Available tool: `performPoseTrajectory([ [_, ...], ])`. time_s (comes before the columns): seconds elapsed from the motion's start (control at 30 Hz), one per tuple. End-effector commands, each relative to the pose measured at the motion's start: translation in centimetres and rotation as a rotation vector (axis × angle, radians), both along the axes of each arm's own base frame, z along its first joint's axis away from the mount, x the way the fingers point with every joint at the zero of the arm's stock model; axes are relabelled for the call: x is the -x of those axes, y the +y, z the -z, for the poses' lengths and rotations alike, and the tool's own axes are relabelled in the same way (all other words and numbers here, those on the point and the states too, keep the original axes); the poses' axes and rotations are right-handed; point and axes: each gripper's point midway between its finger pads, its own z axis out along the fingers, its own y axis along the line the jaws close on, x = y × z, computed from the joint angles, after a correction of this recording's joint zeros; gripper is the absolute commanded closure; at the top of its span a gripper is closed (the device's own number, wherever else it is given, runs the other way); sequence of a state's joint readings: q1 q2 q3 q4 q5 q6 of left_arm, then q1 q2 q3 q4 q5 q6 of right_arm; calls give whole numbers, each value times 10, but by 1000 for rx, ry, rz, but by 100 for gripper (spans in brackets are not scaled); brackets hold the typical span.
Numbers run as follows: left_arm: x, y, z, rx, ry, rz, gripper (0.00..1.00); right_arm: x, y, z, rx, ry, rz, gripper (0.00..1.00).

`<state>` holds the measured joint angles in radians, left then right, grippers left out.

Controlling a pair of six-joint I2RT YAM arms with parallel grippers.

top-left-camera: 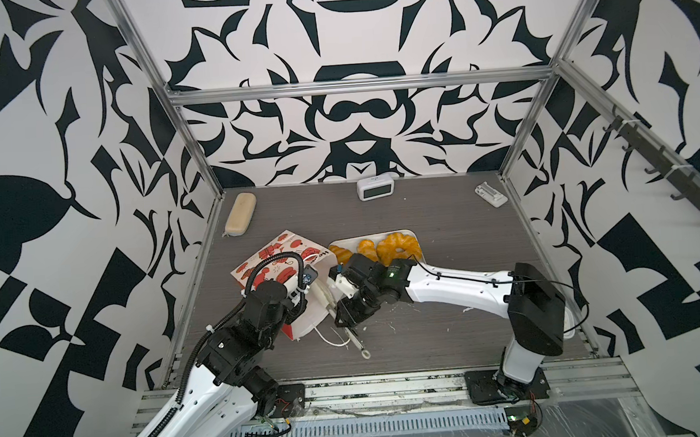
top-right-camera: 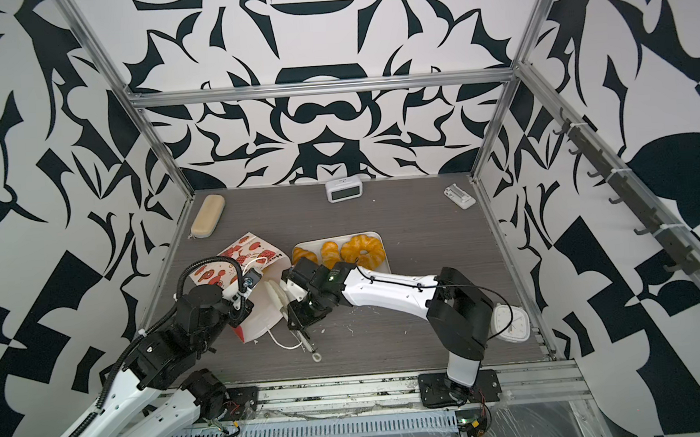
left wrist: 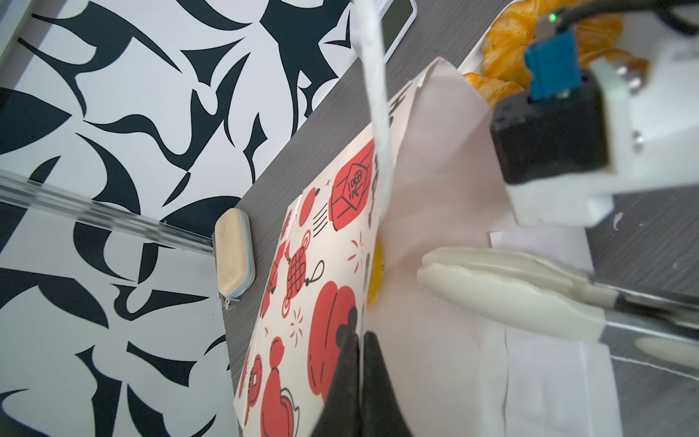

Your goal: Take the fake bread out of the paper bag

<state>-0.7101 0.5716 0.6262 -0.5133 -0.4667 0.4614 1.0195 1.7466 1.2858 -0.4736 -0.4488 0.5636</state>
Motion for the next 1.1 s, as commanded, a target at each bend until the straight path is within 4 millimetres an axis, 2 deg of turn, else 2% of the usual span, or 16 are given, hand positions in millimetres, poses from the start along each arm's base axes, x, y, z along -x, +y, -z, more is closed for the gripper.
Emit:
performPoseTrajectory([
  [0.0, -1, -2, 1, 1, -18, 9, 100, 1, 8, -30, -127, 102, -3, 64],
  [0.17, -2, 1, 5, -8, -29, -3, 100, -11, 17, -31, -167, 206, 16, 64],
  [0.37, -9, 4, 7, -33, -42, -35, 100, -16, 38, -21, -200, 302, 11, 65],
  [0.5, -12, 0, 4, -8, -54, -40, 100, -22, 47, -17, -215, 306, 13, 65],
  [0.67, -15, -5, 11, -3, -33, -35, 100, -30, 55, -18, -244, 292, 26, 63],
  [0.87, -22, -15, 13, 46, -20, -38, 100, -39, 56, -11, -238, 254, 67, 60],
  [1.07, -23, -17, 17, 45, -2, -38, 100, -48, 61, -5, -255, 233, 116, 58],
])
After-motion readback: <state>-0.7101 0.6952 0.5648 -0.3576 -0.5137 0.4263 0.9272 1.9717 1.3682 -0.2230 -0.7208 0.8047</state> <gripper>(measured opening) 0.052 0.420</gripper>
